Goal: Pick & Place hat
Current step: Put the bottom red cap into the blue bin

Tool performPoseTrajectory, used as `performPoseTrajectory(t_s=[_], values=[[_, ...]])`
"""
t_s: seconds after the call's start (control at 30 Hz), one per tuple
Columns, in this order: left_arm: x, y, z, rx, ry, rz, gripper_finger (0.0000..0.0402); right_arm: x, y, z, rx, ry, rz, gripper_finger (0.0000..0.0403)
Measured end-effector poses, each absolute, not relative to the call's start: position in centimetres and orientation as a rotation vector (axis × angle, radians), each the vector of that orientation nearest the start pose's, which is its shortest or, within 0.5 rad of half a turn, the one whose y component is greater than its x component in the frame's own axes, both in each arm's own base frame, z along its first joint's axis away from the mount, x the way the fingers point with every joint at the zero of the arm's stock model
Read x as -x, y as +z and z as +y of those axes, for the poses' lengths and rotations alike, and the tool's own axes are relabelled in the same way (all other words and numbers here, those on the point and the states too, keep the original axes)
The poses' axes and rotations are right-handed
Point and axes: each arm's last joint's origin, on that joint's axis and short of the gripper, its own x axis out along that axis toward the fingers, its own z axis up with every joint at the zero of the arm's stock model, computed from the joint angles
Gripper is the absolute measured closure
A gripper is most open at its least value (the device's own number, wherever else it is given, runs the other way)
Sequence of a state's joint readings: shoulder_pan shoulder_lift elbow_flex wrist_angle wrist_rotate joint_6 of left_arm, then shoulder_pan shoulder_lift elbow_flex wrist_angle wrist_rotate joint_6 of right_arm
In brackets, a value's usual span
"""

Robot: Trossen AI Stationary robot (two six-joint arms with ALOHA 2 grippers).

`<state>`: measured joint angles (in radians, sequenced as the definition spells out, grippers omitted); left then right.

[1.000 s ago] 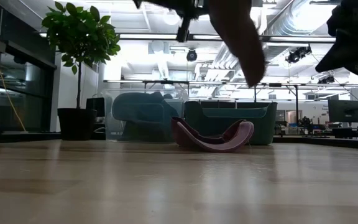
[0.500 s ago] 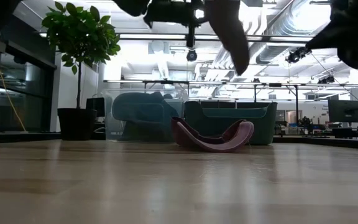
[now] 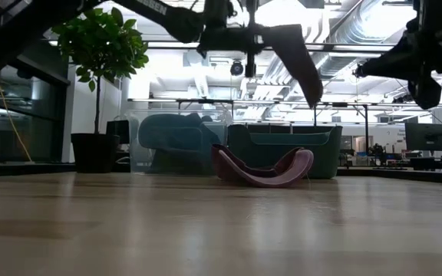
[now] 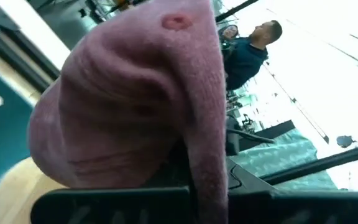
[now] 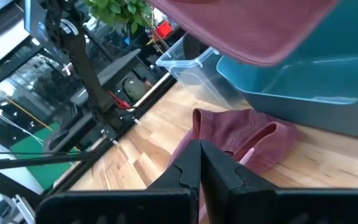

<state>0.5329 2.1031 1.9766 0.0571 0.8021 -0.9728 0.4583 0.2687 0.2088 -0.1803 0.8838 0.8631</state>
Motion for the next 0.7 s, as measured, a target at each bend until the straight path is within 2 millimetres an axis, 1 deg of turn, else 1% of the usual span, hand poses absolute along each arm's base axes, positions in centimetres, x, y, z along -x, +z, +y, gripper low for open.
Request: performPoseTrajectory(t_s=[0.07, 0.13, 0.27, 0.37, 0.53, 0.6, 0.7], values=[[-43.9, 34.5, 23.5, 1.018, -0.205, 0.185, 0.0401, -9.8, 19.7, 2.3, -0.705, -0.467, -0.014, 0.0403], [-44.0, 34.1, 23.8, 1.024, -0.171, 0.177, 0.0401, -9.8, 19.6, 2.4, -0.698, -0.462, -0.005, 0.0403], [-44.1, 34.2, 24.2, 1.018, -0.076, 0.115, 0.0401, -9.8, 19.7, 2.4, -0.675, -0.444, 0.005, 0.0403], [-44.5, 33.8, 24.5, 1.046, -0.061, 0.076, 0.0401, -9.8, 19.7, 2.5, -0.677, -0.423, 0.016, 0.0403], [-44.6, 34.1, 24.6, 1.051, -0.03, 0.017, 0.0401, -9.8, 19.7, 2.5, -0.657, -0.418, 0.025, 0.0403], [-45.2, 33.3, 24.8, 1.072, -0.02, 0.008, 0.0401, -9.8, 19.7, 2.5, -0.654, -0.414, 0.028, 0.0403], [-45.7, 31.4, 25.1, 1.145, 0.019, 0.043, 0.0401, -9.8, 19.7, 2.5, -0.655, -0.403, 0.034, 0.0403]])
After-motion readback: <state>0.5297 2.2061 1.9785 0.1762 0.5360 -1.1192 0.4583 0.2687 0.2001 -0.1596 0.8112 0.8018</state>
